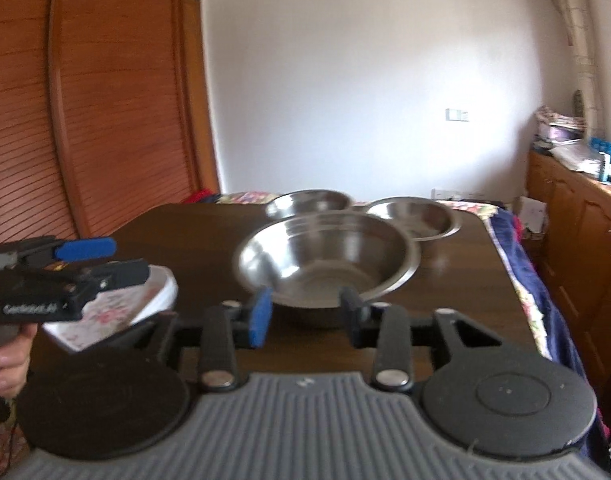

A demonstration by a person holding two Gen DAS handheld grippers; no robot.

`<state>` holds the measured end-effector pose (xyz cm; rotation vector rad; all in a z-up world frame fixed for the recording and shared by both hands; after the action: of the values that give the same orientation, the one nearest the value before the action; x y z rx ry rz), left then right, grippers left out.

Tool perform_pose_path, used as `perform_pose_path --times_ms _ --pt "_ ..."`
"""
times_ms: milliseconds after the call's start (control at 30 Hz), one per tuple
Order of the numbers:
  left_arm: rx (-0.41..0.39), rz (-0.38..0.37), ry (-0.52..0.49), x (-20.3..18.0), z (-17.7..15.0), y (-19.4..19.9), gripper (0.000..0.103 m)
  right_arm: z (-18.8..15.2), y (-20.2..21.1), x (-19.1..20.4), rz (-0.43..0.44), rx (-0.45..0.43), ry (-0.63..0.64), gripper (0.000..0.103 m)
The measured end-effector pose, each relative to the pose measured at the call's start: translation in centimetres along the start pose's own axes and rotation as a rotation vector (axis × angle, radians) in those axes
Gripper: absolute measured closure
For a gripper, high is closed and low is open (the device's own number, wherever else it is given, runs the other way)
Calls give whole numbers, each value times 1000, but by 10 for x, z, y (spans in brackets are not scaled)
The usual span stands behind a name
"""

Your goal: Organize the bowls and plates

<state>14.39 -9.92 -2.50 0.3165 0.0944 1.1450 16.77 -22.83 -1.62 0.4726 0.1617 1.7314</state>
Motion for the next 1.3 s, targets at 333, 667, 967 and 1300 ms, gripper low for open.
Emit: perform_pose_path --times_ms 333,667,967,1300 --pt "2 -2 18 -9 2 -15 0 -4 0 -31 -68 -79 0 11" --pt "24 -15 34 -12 6 -38 0 -2 -21 -44 -66 -74 -23 8" --pt "51 -27 54 -10 16 -62 0 10 -47 -51 -16 -30 -61 6" --pt "146 -33 66 -12 5 -89 10 5 -75 -62 34 81 -89 12"
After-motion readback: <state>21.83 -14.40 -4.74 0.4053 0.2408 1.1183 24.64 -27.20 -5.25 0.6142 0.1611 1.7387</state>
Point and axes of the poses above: each gripper's, at about its wrist camera, not at the fingertips, and y roughly against the way its jaws point, x to its left, z to its top, the point moved 9 cm from there along -y, roughly the way its jaws point, and after that the axes turned 6 degrees about -y, right-handed, at the moved point
